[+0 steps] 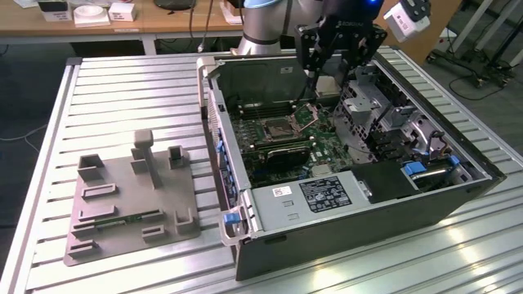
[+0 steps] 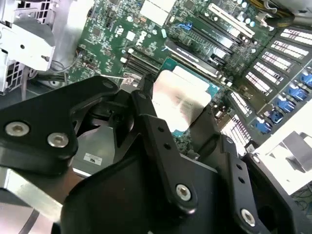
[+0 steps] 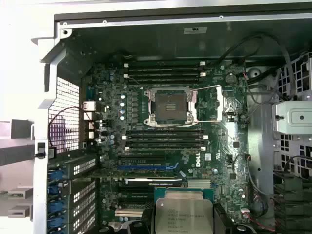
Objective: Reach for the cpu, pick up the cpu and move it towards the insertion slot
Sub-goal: 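Pick up the cpu and move it towards the insertion slot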
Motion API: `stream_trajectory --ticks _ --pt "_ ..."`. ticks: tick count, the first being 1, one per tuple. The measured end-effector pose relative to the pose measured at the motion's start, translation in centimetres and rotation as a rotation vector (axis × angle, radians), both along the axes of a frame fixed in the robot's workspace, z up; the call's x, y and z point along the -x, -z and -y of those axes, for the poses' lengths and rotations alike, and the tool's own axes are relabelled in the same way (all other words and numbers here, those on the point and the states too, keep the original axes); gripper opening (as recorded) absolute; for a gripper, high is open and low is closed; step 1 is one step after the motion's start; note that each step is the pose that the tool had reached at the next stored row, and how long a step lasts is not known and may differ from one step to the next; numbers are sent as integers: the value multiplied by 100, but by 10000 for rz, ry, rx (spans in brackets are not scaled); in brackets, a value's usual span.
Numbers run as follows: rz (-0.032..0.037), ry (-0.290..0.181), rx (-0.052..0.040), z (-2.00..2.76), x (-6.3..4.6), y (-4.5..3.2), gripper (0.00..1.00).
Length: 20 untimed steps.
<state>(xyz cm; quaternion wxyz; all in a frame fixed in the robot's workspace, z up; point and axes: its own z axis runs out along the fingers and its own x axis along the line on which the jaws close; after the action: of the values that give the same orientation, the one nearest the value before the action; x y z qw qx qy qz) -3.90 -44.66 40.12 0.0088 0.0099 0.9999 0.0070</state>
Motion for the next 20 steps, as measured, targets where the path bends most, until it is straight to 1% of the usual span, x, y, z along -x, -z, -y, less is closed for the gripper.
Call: stream_trajectory --ticks 1,20 --pt "0 0 1 0 -36 0 55" --pt "0 0 1 0 -305 0 55"
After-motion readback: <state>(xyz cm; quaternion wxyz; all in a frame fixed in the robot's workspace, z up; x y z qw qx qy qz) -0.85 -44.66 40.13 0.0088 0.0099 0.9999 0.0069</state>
